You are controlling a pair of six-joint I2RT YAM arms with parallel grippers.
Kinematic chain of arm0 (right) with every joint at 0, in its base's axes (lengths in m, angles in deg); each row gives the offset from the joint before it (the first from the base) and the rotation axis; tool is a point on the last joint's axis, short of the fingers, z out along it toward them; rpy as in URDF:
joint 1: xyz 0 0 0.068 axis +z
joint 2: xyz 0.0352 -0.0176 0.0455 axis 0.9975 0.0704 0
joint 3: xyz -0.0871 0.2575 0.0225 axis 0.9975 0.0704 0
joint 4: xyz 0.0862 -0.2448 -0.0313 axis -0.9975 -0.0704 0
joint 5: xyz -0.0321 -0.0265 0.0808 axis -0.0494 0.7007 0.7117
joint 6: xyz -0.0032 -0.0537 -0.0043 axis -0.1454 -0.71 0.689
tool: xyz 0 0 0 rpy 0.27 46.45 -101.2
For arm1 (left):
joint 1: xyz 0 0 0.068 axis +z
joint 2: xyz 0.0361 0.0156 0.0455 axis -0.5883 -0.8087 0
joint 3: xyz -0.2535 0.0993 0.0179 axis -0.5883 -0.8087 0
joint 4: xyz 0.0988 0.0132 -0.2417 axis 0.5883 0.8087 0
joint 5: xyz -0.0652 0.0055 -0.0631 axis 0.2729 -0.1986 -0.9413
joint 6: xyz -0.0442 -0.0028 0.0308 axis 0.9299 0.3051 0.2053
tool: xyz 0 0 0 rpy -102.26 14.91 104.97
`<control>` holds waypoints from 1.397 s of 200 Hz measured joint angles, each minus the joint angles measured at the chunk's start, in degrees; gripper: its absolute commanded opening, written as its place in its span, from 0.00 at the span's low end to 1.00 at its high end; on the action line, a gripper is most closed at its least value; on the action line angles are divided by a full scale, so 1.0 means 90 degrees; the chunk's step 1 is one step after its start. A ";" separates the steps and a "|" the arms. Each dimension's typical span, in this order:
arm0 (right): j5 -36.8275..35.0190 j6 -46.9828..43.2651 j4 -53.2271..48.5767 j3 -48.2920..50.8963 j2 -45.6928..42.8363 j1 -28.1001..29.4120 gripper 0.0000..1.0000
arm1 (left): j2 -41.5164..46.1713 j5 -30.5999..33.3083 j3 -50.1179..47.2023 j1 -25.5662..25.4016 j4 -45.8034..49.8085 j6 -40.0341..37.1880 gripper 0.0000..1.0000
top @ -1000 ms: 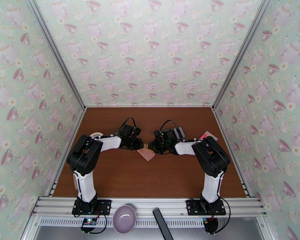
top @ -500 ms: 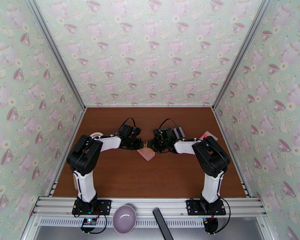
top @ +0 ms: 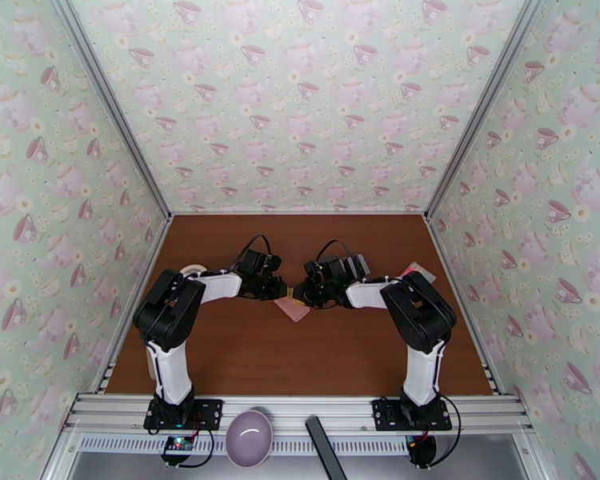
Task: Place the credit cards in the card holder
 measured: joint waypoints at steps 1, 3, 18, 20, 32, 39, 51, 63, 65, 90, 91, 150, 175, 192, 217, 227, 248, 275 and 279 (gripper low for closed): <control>0.0000 0.0000 -0.0002 0.0000 0.0000 0.0000 0.11 | 0.0000 0.0000 0.0000 0.0000 0.0000 0.0000 0.08; -0.0002 0.0000 -0.0007 -0.0002 0.0000 0.0000 0.11 | 0.0000 -0.0002 0.0000 0.0000 0.0000 0.0000 0.08; -0.0005 0.0000 -0.0032 -0.0019 0.0005 0.0000 0.11 | 0.0000 -0.0010 -0.0005 0.0007 -0.0007 0.0000 0.08; -0.0007 0.0000 -0.0034 -0.0027 0.0005 0.0000 0.11 | 0.0000 -0.0010 -0.0005 0.0010 -0.0010 0.0000 0.08; -0.0010 -0.0002 -0.0056 -0.0066 0.0027 0.0000 0.11 | 0.0000 -0.0019 -0.0007 0.0012 -0.0010 0.0000 0.08; -0.0010 -0.0005 -0.0066 -0.0083 0.0044 0.0000 0.11 | 0.0000 -0.0022 -0.0007 0.0012 -0.0010 0.0000 0.08; -0.0010 -0.0002 -0.0075 -0.0097 0.0063 0.0000 0.11 | 0.0000 -0.0022 -0.0007 0.0012 -0.0010 0.0000 0.08; -0.0010 -0.0010 -0.0102 -0.0124 0.0073 0.0000 0.11 | 0.0000 -0.0022 -0.0007 0.0012 -0.0012 0.0000 0.08; -0.0012 -0.0012 -0.0107 -0.0129 0.0073 0.0000 0.11 | 0.0000 -0.0022 -0.0007 0.0012 -0.0012 0.0000 0.08; -0.0012 -0.0053 -0.0185 -0.0158 0.0080 0.0000 0.11 | 0.0000 -0.0027 -0.0010 0.0019 -0.0015 0.0000 0.08; -0.0012 -0.0053 -0.0185 -0.0158 0.0080 0.0000 0.11 | 0.0000 -0.0027 -0.0010 0.0019 -0.0012 0.0000 0.08; -0.0012 -0.0066 -0.0189 -0.0168 0.0131 0.0000 0.11 | 0.0000 -0.0029 -0.0010 0.0027 -0.0015 0.0000 0.08; -0.0015 -0.0068 -0.0226 -0.0168 0.0117 0.0000 0.11 | 0.0000 -0.0039 -0.0010 0.0032 -0.0015 0.0000 0.08; -0.0017 -0.0068 -0.0294 -0.0168 0.0061 0.0000 0.11 | 0.0000 -0.0044 -0.0010 0.0036 -0.0017 0.0000 0.08; -0.0029 -0.0068 -0.0389 -0.0168 -0.0053 0.0000 0.11 | 0.0000 -0.0051 -0.0012 0.0056 -0.0012 0.0000 0.08; -0.0034 -0.0068 -0.0408 -0.0168 -0.0090 0.0000 0.11 | 0.0000 -0.0051 -0.0012 0.0061 -0.0012 0.0000 0.08; -0.0039 -0.0070 -0.0464 -0.0168 -0.0107 0.0000 0.11 | 0.0000 -0.0053 -0.0012 0.0066 -0.0012 0.0000 0.09; -0.0046 -0.0070 -0.0590 -0.0182 -0.0104 0.0000 0.11 | 0.0000 -0.0053 -0.0012 0.0068 -0.0012 0.0000 0.09; -0.0051 -0.0070 -0.0605 -0.0194 -0.0104 0.0000 0.11 | 0.0000 -0.0053 -0.0012 0.0068 -0.0012 0.0000 0.09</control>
